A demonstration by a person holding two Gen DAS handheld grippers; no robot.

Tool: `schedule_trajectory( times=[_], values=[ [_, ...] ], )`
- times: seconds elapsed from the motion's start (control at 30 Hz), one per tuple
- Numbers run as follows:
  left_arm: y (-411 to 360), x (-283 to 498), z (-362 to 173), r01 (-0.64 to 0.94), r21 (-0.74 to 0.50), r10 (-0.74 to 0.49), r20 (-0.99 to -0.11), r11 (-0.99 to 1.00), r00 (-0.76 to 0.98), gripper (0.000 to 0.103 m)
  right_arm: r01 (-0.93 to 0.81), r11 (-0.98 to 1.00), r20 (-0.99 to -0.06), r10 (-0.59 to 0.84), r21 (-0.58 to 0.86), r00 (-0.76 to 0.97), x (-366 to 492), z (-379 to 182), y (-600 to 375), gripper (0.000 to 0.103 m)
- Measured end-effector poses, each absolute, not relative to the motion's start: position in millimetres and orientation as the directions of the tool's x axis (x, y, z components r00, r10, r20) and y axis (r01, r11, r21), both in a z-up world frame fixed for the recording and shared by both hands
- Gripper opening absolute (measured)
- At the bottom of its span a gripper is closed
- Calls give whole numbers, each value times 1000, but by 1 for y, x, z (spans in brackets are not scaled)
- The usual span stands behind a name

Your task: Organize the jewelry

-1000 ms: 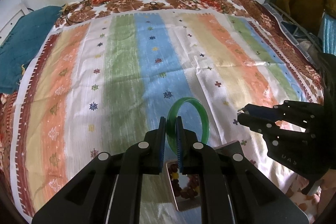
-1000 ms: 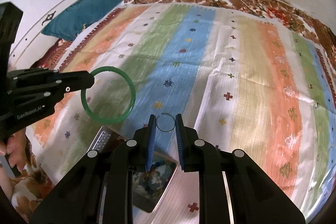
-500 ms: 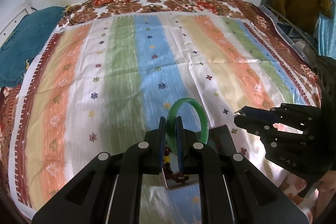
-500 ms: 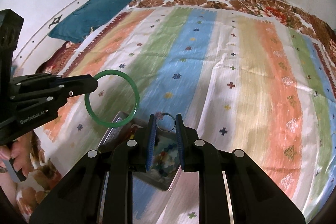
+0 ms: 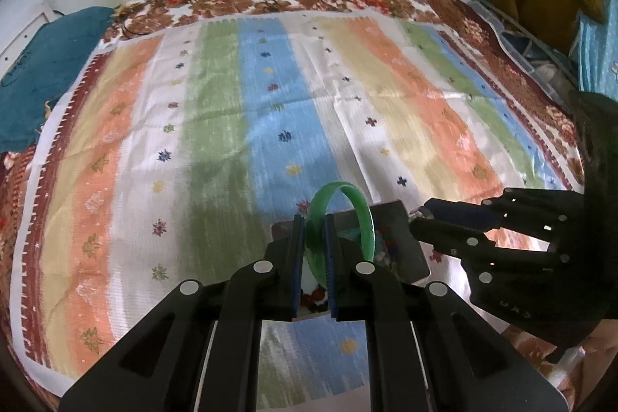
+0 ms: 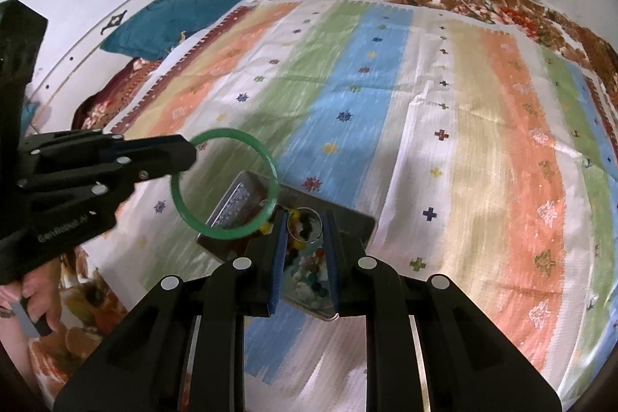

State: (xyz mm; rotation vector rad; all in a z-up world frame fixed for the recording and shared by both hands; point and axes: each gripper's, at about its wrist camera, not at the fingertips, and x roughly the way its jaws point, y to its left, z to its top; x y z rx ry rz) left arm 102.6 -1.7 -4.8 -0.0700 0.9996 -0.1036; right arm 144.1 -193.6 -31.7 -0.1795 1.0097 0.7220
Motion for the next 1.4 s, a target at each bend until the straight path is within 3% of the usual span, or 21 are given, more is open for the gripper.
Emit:
schedule_trajectory(
  times=[0.07,0.13,0.33,0.47,0.6,0.83,1.4],
  values=[
    [-1,104,-12,54,-116,-127,-848,992,514,11,-619,762,-823,467,190,323,144,-33,-197,23],
    [4,104,-18,33,-116,-117,-860,993,497,18,-609,771,-823,462,188,331,142,-34,-201,47],
    [14,91,-20,16,-160,-146,-853,987,502,41,-579,793,-830,445,190,337,140,-37,-214,53],
    [16,77,-21,3,-154,-132,-838,988,529,73,-574,800,-821,439,172,365,133,-35,-221,68],
    [16,67,-23,-7,-88,-70,-833,996,550,84,-581,798,-817,437,159,377,127,-35,-228,78],
    [13,55,-26,22,-38,-44,-824,999,565,94,-588,802,-812,414,110,413,117,-35,-233,92],
    [-7,31,-7,70,31,-23,-754,997,656,97,-579,809,-790,419,101,448,103,-22,-246,98]
  ],
)
